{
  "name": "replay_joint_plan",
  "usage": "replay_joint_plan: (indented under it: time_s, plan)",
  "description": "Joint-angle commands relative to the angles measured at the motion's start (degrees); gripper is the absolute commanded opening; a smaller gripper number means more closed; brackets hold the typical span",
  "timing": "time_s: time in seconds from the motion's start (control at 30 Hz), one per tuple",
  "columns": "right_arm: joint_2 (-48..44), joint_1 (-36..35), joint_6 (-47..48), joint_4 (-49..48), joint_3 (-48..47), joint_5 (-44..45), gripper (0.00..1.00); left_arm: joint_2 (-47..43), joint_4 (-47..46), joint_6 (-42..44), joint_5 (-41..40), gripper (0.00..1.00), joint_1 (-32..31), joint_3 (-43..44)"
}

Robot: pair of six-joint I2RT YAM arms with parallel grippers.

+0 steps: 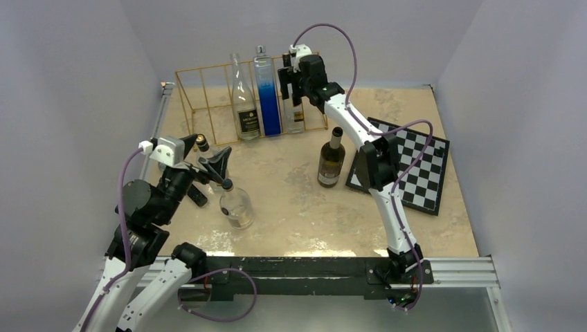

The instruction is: Take the wine bottle off the wine rack

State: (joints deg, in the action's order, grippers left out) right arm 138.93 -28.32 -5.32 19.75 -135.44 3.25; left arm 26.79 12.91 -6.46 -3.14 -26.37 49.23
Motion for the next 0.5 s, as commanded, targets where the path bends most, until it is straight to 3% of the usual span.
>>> replay_joint_plan:
  time_s: [0.0, 0.47]
  plan:
    - [0.0, 0.2, 0.1, -2.4, -4.5, -1.4, 0.94, 0.6, -2.5, -0.1, 1.1, 0.99, 0.4, -0.1]
    - [-2.4, 0.1, -5.4, -2.2, -1.1, -1.2, 0.93, 0.5, -2.5, -0.2, 0.9, 0.98, 1.5, -0.2]
